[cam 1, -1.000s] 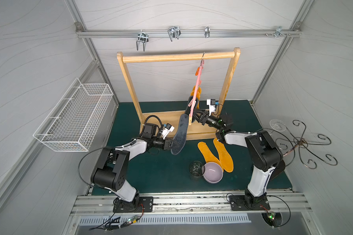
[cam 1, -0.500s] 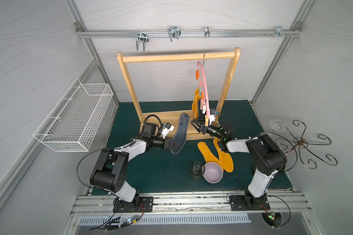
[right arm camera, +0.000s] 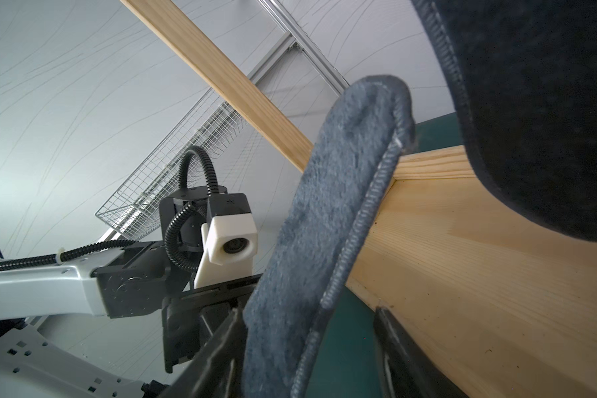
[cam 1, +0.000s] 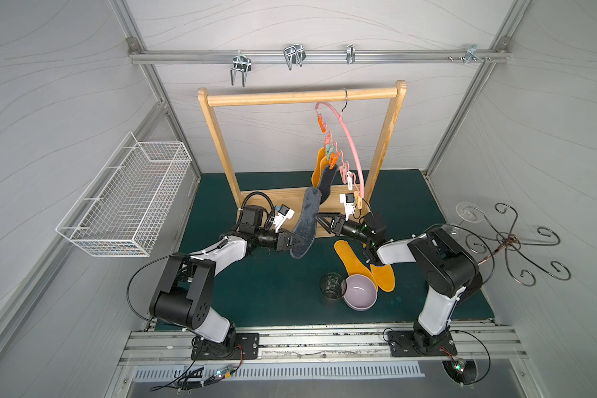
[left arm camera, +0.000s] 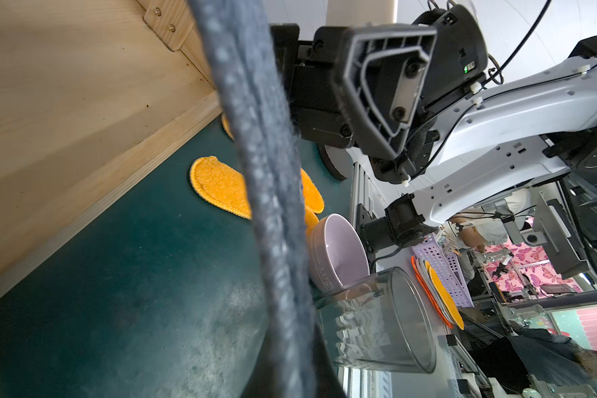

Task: Take the shoe insoles off the hanger
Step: Place the insole at the center of the board.

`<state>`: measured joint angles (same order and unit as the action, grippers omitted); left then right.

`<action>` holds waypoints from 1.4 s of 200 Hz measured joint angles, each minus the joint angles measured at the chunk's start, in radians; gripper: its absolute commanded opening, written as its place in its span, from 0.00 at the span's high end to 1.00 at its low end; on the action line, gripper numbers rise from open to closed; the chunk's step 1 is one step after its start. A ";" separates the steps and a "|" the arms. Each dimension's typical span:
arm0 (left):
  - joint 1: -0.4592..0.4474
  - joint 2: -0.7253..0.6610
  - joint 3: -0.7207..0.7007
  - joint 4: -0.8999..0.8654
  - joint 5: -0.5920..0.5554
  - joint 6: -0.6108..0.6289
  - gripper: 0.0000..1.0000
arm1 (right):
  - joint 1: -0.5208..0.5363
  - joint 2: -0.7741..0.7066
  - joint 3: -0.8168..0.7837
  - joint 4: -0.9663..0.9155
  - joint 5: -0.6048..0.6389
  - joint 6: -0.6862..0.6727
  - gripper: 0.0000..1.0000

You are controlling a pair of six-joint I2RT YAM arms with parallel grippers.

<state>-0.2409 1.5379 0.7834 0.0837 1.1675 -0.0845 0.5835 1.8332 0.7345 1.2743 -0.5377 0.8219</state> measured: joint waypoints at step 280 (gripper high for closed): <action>0.024 -0.004 0.070 -0.183 -0.159 0.108 0.01 | 0.116 -0.117 0.080 -0.747 -0.069 -0.375 1.00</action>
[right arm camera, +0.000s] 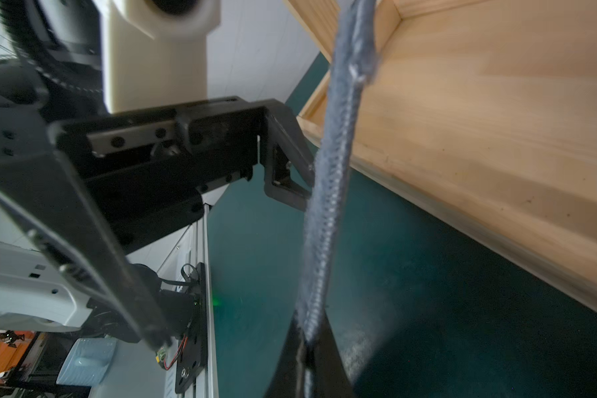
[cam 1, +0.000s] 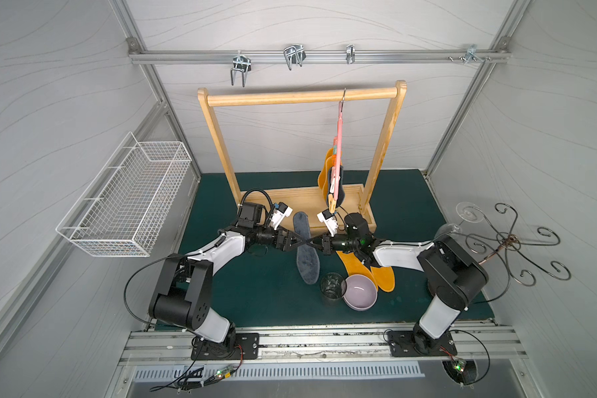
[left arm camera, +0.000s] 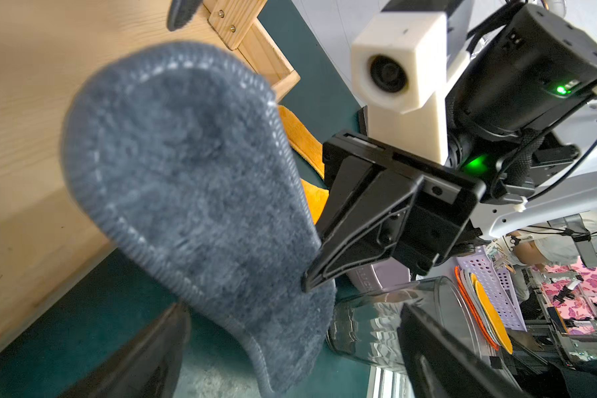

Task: Take the shoe insoles off the hanger
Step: Place the insole at the center of the board.

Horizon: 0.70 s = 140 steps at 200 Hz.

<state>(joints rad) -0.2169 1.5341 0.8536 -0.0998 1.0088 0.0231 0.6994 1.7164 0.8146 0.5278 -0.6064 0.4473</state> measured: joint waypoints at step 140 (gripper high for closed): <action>0.001 0.003 0.000 -0.007 -0.006 0.006 0.02 | 0.001 -0.031 0.006 -0.368 0.101 -0.127 1.00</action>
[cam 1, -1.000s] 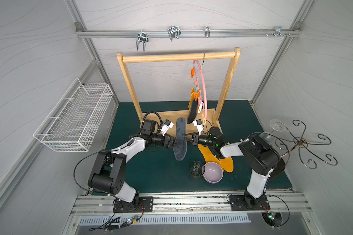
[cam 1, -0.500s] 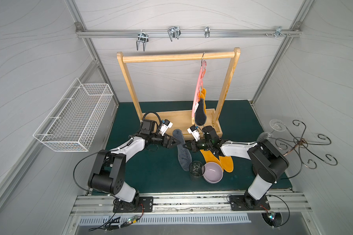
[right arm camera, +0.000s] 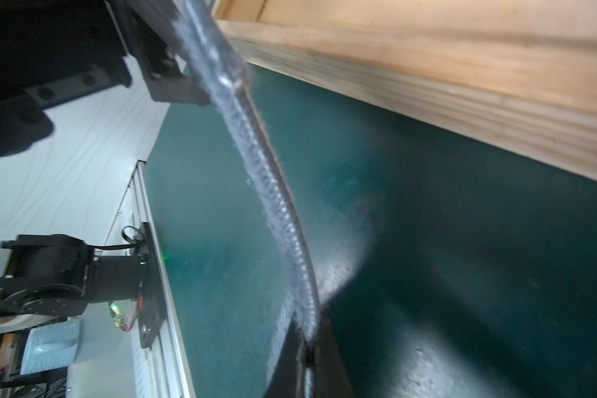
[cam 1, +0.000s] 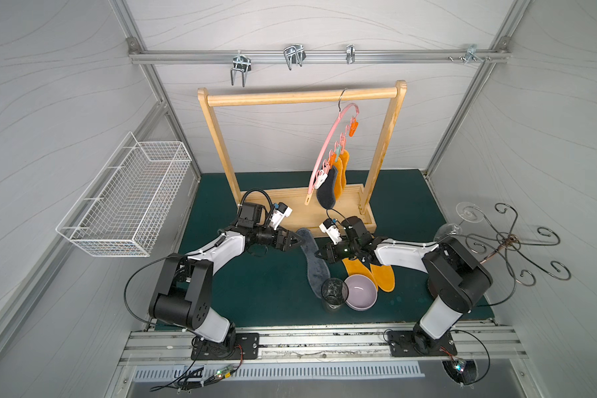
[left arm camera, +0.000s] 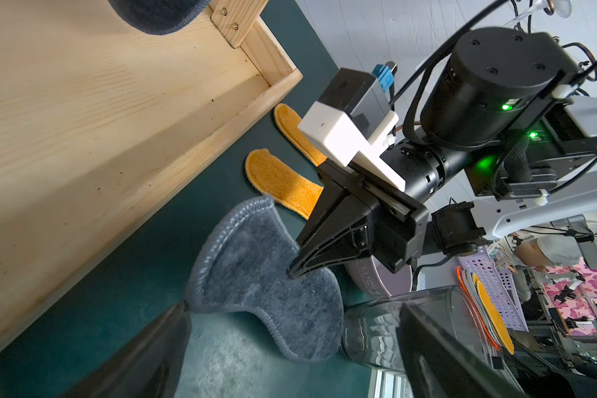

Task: Take the shoe insoles off the hanger
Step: Place the insole at the center of the board.

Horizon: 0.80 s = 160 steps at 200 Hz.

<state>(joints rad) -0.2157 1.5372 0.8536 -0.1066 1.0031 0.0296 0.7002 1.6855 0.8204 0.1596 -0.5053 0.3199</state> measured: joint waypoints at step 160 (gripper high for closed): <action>0.000 0.002 0.000 -0.001 -0.021 0.004 0.02 | 0.000 0.003 0.131 -0.304 0.049 -0.182 0.94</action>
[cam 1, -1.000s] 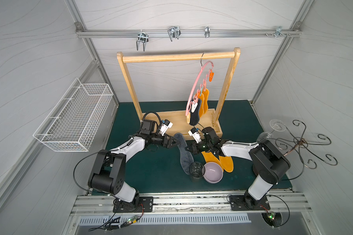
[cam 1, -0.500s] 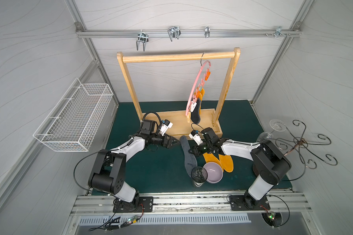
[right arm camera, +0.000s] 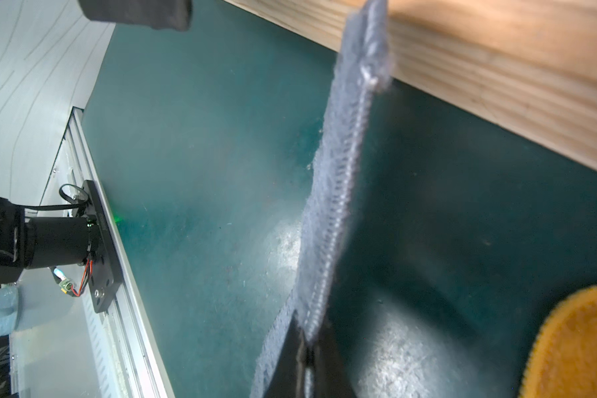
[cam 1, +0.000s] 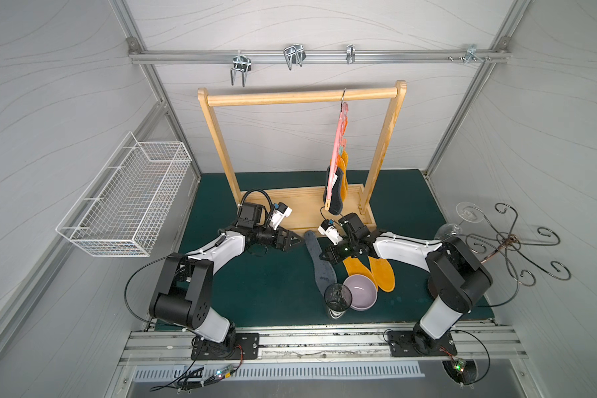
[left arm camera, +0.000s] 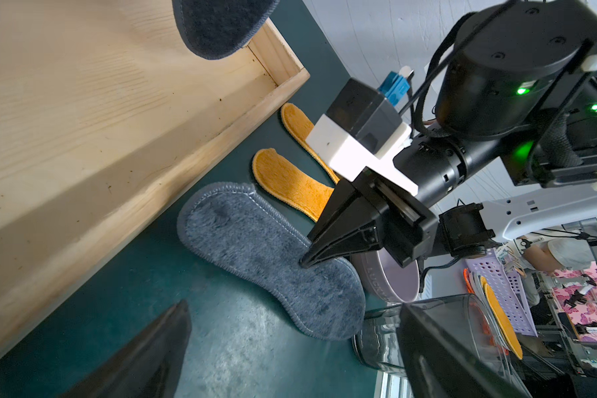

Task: Take the shoe insoles off the hanger
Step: Place the insole at the center of the board.

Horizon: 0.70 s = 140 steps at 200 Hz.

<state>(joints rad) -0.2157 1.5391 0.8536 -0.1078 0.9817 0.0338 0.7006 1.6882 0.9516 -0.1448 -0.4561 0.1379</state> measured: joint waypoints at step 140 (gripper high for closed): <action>0.005 0.000 0.000 0.001 -0.004 0.000 0.02 | -0.005 0.113 0.078 -0.077 0.019 -0.040 0.69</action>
<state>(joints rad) -0.2111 1.5391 0.8536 -0.1070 0.9775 0.0341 0.6952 1.8015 1.0294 -0.2222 -0.4374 0.0975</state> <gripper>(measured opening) 0.985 0.303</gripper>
